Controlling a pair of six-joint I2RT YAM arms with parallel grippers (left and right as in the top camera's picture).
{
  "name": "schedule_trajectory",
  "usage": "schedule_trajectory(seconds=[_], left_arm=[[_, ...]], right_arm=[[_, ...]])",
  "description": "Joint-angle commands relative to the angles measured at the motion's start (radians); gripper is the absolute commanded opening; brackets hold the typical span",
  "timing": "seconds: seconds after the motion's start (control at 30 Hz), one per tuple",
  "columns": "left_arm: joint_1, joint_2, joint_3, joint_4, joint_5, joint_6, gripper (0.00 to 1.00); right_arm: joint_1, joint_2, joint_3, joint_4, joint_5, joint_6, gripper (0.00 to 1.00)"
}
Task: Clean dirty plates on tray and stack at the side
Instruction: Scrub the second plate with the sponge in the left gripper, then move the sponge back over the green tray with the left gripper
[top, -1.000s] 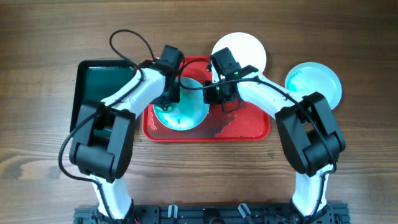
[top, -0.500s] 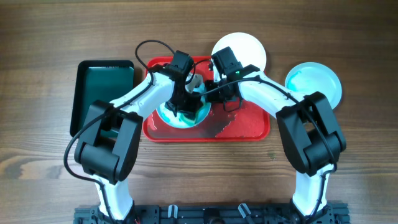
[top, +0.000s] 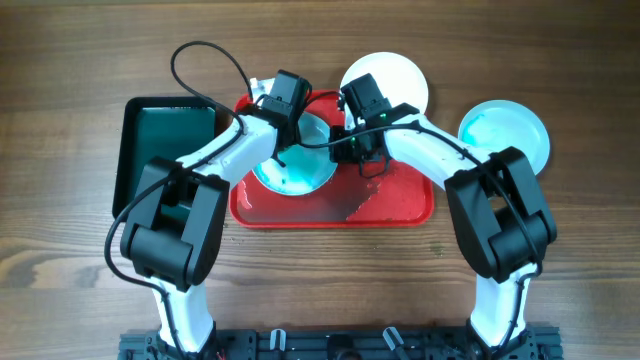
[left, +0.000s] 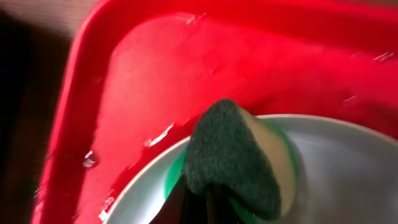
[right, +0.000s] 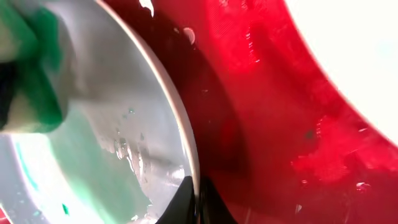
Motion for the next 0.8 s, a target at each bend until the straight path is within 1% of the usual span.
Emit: schedule_trajectory(seconds=[0.0, 0.07, 0.13, 0.17, 0.23, 0.33, 0.37, 0.43, 0.67, 0.7, 0.73, 0.77], left_arm=[[0.013, 0.024, -0.015, -0.146, -0.033, -0.03, 0.04], [0.013, 0.024, -0.015, -0.226, 0.056, -0.018, 0.04], [0.022, 0.024, -0.015, -0.292, 0.238, 0.06, 0.04], [0.032, 0.024, -0.015, -0.314, 0.328, 0.075, 0.04], [0.048, 0.024, -0.015, -0.317, 0.451, 0.103, 0.04], [0.1, 0.022, -0.014, -0.278, 0.674, 0.201, 0.04], [0.121, 0.019, -0.014, -0.262, 0.717, 0.216, 0.04], [0.165, 0.005, -0.002, -0.241, 0.755, 0.215, 0.04], [0.313, -0.145, 0.13, -0.241, 0.744, 0.214, 0.04], [0.333, -0.169, 0.134, -0.239, 0.74, 0.214, 0.04], [0.358, -0.193, 0.134, -0.249, 0.72, 0.214, 0.04], [0.367, -0.195, 0.134, -0.26, 0.706, 0.214, 0.04]], right_arm=[[0.008, 0.018, 0.009, -0.014, -0.015, -0.013, 0.04], [0.008, 0.018, 0.009, -0.014, -0.016, -0.014, 0.04], [0.008, 0.018, 0.009, -0.022, -0.016, -0.012, 0.04], [0.008, 0.018, 0.009, -0.026, -0.016, -0.011, 0.04], [0.008, 0.018, 0.009, -0.026, -0.016, -0.005, 0.04], [0.008, 0.018, 0.009, -0.029, -0.029, 0.003, 0.04], [0.008, 0.018, 0.009, -0.029, -0.03, 0.004, 0.04], [0.008, 0.018, 0.009, -0.033, -0.033, 0.005, 0.04], [0.008, 0.019, 0.003, -0.026, -0.027, 0.032, 0.05], [0.008, 0.019, 0.003, -0.024, -0.026, 0.032, 0.06], [0.008, 0.019, 0.003, -0.021, -0.023, 0.034, 0.15], [0.008, 0.021, 0.003, -0.021, -0.023, 0.037, 0.17]])
